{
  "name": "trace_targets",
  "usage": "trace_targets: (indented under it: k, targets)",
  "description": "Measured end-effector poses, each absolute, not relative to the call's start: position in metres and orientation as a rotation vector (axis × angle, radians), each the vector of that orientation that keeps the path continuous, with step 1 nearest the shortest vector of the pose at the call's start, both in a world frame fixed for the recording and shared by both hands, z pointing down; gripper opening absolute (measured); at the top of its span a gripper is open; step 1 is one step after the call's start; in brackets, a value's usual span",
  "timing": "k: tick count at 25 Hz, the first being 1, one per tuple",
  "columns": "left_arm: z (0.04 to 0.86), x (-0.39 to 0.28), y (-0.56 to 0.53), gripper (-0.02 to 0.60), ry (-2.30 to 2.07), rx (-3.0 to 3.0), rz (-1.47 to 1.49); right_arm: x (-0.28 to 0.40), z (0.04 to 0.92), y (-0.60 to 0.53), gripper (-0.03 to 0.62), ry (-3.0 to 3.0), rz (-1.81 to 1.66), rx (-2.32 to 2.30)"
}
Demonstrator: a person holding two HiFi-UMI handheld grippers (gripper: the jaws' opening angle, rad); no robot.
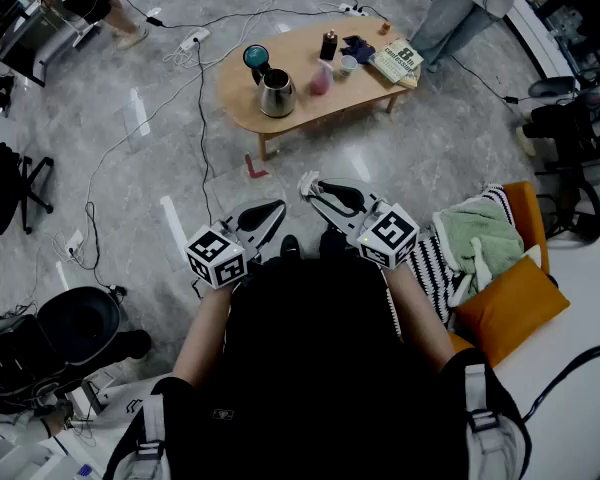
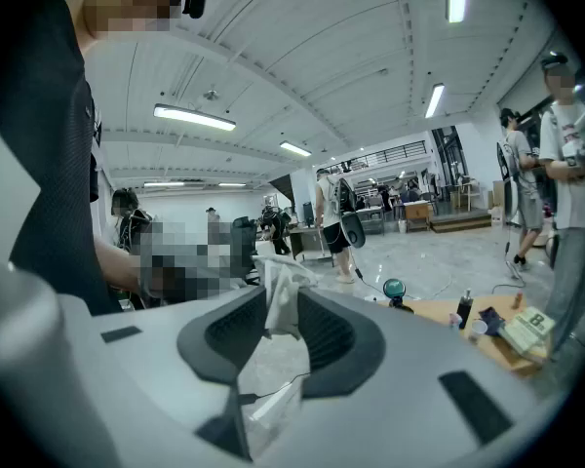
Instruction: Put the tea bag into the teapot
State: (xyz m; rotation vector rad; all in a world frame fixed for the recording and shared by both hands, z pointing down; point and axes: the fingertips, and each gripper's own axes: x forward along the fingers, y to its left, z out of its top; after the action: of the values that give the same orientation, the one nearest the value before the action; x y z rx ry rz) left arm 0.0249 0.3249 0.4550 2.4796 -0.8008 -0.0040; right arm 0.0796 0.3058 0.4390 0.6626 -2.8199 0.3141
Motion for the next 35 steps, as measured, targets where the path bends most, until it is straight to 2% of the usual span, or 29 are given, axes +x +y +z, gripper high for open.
trace_targets:
  k: [21, 35]
  targets:
    - [0.469, 0.004, 0.334, 0.012, -0.819, 2.441, -0.017, 0.057, 0.446, 0.318, 0.107, -2.775, 0.315, 0.626]
    - [0.475, -0.012, 0.306, 0.012, -0.91, 2.37, -0.006, 0.048, 0.457, 0.28, 0.107, -2.777, 0.366, 0.538]
